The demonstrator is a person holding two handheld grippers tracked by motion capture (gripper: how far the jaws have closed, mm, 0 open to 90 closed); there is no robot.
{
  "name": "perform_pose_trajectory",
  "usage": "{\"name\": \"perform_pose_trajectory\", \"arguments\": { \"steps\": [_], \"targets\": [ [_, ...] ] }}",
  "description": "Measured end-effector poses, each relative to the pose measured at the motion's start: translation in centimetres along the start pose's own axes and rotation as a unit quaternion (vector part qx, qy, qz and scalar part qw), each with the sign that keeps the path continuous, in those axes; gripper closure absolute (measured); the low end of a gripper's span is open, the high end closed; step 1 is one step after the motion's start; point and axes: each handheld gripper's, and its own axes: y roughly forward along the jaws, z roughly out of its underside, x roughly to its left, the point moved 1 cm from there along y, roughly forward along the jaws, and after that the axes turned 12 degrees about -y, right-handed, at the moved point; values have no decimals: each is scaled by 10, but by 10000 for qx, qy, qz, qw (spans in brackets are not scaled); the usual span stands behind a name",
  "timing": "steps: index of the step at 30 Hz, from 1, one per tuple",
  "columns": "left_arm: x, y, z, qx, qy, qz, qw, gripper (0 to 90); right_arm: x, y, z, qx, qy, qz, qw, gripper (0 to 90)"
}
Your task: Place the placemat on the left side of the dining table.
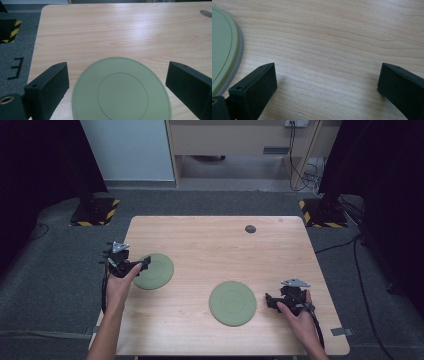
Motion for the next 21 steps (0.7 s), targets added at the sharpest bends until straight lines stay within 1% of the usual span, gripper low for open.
{"name": "perform_pose_trajectory", "arguments": {
  "steps": [2, 6, 9, 11, 16, 19, 20, 21],
  "targets": [
    [-2, -3, 4, -32, -92, 30, 9999, 39, 0, 1, -1, 21, 30, 20, 10000, 17],
    [-8, -6, 9, 43, -7, 27, 10000, 38, 0, 2, -2, 15, 15, 24, 10000, 15],
    [-14, -8, 9, 41, 29, 88, 9999, 37, 0, 2, -2, 12, 3, 20, 10000, 15],
    [-19, -10, 8, 64, 89, 128, 9999, 37, 0, 2, -2, 13, 10, 19, 10000, 14],
    [-29, -15, 11, 91, 242, 308, 9992, 37, 0, 2, -2, 13, 8, 18, 10000, 15],
    [-33, -18, 14, 130, 315, 365, 9988, 37, 0, 2, -2, 13, 6, 17, 10000, 15],
    [-34, -18, 15, 155, 366, 356, 9986, 38, 0, 2, -2, 16, 15, 16, 10000, 15],
    [-36, -19, 16, 199, 460, 335, 9982, 38, 0, 2, -2, 14, 8, 17, 10000, 14]
  ]
}}
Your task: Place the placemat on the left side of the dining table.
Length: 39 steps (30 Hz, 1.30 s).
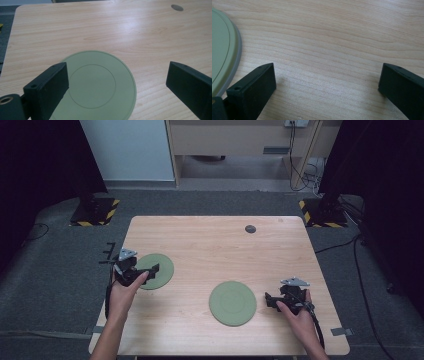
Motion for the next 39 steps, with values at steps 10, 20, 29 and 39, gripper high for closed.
{"name": "perform_pose_trajectory", "arguments": {
  "steps": [10, 20, 29, 39],
  "targets": [
    [-12, -2, 7, 32, 117, 220, 9997, 37, 0, 0, 0, 3, 8, -2, 10000, 15],
    [-24, -2, 11, 35, 227, 372, 9990, 37, 0, 0, 0, 3, 9, -2, 10000, 14],
    [-34, -1, 14, 52, 333, 475, 9983, 37, 0, 0, 0, 3, 10, -2, 10000, 14],
    [-46, 1, 20, 104, 478, 572, 9972, 37, 0, 0, 0, 2, 8, -2, 10000, 15]
  ]
}}
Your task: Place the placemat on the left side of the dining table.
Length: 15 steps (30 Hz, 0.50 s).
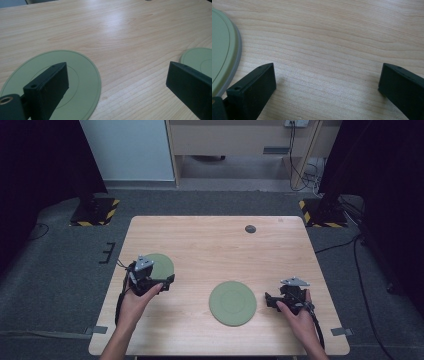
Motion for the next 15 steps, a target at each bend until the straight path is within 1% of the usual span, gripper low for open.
{"name": "perform_pose_trajectory", "arguments": {
  "steps": [4, 9, 12, 15],
  "targets": [
    [-5, 2, 3, 8, 40, 61, 10000, 37, 0, 0, 0, 1, 0, 0, 10000, 15],
    [-12, 5, 7, 68, 107, 118, 9999, 37, 0, 0, 0, -3, -9, 2, 10000, 15],
    [-15, 7, 11, 119, 179, 117, 9997, 38, 0, 0, 0, -2, -8, 2, 10000, 15],
    [-18, 9, 13, 146, 208, 169, 9995, 37, 0, 0, 0, 0, -2, 1, 10000, 15]
  ]
}}
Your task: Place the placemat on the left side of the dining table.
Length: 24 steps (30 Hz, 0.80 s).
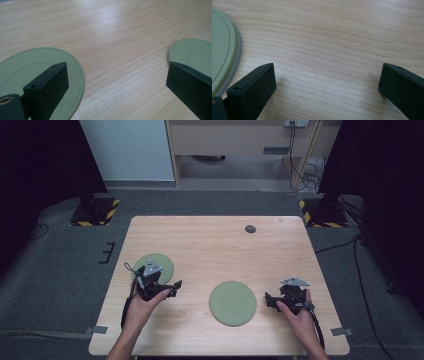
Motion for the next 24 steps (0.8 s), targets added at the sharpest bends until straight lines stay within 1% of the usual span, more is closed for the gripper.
{"name": "perform_pose_trajectory", "arguments": {
  "steps": [12, 17, 24],
  "targets": [
    [-17, 12, 11, 117, 142, 147, 9997, 37, 0, 0, 0, -3, -6, 1, 10000, 15],
    [-25, 19, 17, 277, 274, 174, 9991, 37, 0, 0, 0, -5, -16, 3, 10000, 15],
    [-35, 29, 23, 448, 386, 231, 9980, 35, 0, 0, 0, -4, -11, 0, 10000, 15]
  ]
}}
